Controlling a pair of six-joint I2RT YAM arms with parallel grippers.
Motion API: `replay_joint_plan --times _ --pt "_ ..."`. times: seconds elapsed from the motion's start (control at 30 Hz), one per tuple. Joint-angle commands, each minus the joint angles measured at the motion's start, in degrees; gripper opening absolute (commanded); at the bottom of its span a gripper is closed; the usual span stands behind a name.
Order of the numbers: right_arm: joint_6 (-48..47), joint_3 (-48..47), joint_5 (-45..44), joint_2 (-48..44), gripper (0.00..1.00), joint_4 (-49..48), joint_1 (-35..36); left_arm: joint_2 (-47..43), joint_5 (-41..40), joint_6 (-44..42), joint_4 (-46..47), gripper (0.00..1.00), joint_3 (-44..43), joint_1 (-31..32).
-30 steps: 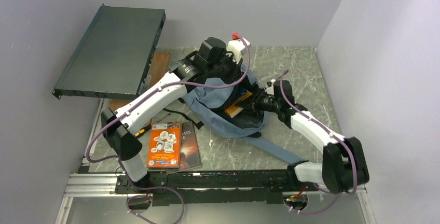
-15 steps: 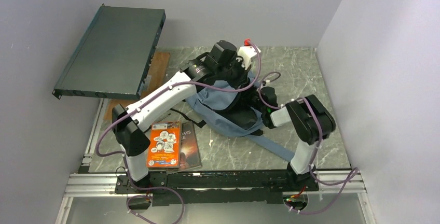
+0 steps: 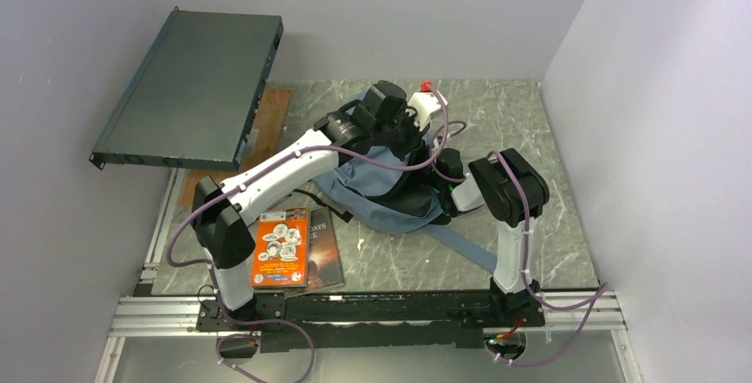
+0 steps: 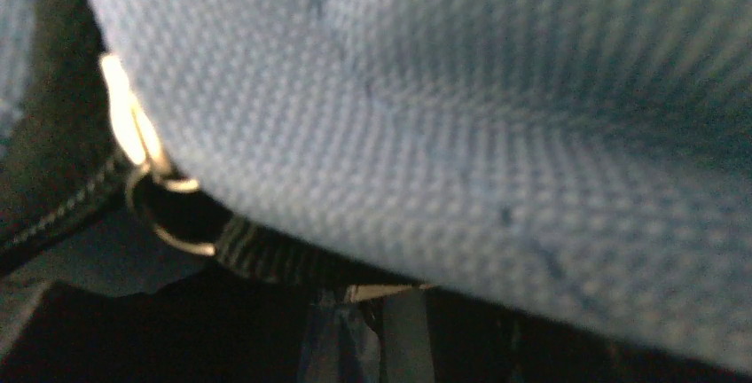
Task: Pack the student bag
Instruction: Place the book in the student bag.
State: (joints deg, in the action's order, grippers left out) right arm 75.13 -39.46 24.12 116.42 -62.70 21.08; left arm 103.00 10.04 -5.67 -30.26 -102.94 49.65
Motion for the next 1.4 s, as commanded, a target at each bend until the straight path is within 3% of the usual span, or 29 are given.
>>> replay_joint_plan --times 0.0,0.07,0.1,0.17,0.2,0.33,0.5,0.57,0.67,0.8,0.87,0.97,1.1,1.2,1.3,1.37 --pt "-3.8 1.4 3.2 -3.3 0.49 -0.8 -0.4 -6.2 0.9 -1.8 9.4 0.0 3.3 1.3" --pt "-4.0 1.5 3.2 -4.2 0.44 -0.6 -0.3 -7.0 1.1 -2.2 10.4 0.0 4.9 1.2" --pt "-4.3 0.9 3.1 -4.3 0.36 0.1 -0.3 -7.3 1.4 -2.3 10.7 0.0 5.3 1.2" --pt "-4.9 -0.5 3.2 -4.4 0.06 1.2 -0.4 -7.6 1.7 -2.6 11.1 0.0 5.6 1.2" --pt "-5.3 -1.3 3.6 -4.5 0.0 2.5 -0.4 -7.7 1.6 -2.8 11.3 0.0 5.7 1.2" --pt "-7.9 -2.3 9.4 -8.6 0.0 7.2 -0.6 -8.5 0.0 -6.0 11.6 0.0 6.9 1.2" --pt "-15.4 -3.9 20.1 -15.8 0.0 24.5 -0.4 -8.4 -0.9 -12.1 10.8 0.0 7.5 1.2" --pt "-14.9 -3.7 24.5 -16.7 0.0 24.9 -0.1 -8.5 -0.7 -13.3 11.1 0.0 8.1 1.2" --pt "-12.7 -3.5 29.4 -15.8 0.0 23.5 0.5 -8.6 -0.7 -13.9 10.9 0.0 8.1 1.1" --pt "-15.0 -10.2 31.2 -9.1 0.0 28.5 1.6 -8.3 0.7 -13.0 11.8 0.0 8.8 1.2" --pt "-12.6 -12.5 28.6 -5.4 0.09 24.6 1.4 -7.9 1.8 -11.8 12.1 0.0 8.7 1.2" --pt "-9.3 -12.5 20.4 -2.6 0.13 18.7 0.8 -8.1 2.7 -9.5 13.2 0.0 9.8 1.1" --pt "-6.7 -11.3 12.1 -1.2 0.41 13.4 0.6 -9.1 3.3 -7.2 15.7 0.0 13.0 1.2" --pt "-10.5 -8.6 8.5 -5.3 0.61 17.5 0.2 -9.1 3.1 -7.7 15.7 0.0 13.9 1.2" --pt "-17.9 -6.7 5.3 -11.8 0.82 29.3 -0.9 -8.8 1.8 -9.3 16.0 0.0 14.5 1.1" --pt "-20.6 -4.1 4.2 -15.3 0.9 32.2 -1.9 -8.0 1.4 -9.7 16.6 0.0 14.2 1.0"
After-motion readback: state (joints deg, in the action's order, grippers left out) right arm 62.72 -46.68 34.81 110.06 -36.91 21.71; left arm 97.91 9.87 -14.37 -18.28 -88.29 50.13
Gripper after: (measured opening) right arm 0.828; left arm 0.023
